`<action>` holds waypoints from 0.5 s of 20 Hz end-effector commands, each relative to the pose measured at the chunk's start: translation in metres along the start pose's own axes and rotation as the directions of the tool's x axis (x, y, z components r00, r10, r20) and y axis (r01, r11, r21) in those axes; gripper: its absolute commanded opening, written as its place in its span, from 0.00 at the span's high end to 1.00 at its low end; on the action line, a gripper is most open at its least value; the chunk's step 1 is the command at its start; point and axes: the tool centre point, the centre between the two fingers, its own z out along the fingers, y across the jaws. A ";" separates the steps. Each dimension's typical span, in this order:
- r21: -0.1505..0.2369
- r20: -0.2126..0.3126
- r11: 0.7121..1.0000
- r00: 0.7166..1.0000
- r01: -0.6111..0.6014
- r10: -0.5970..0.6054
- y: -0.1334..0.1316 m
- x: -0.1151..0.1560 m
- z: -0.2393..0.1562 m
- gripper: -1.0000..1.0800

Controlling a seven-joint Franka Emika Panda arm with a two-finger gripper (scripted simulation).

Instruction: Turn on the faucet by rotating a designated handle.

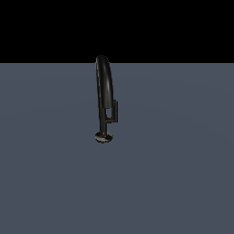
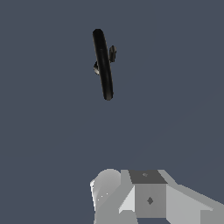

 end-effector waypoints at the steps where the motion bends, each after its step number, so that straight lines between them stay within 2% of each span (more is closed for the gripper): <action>1: 0.000 0.000 1.000 1.000 0.000 0.000 0.000 0.000 0.000 1.00; 10: 0.023 0.029 0.999 0.999 -0.023 0.023 -0.002 0.010 0.002 1.00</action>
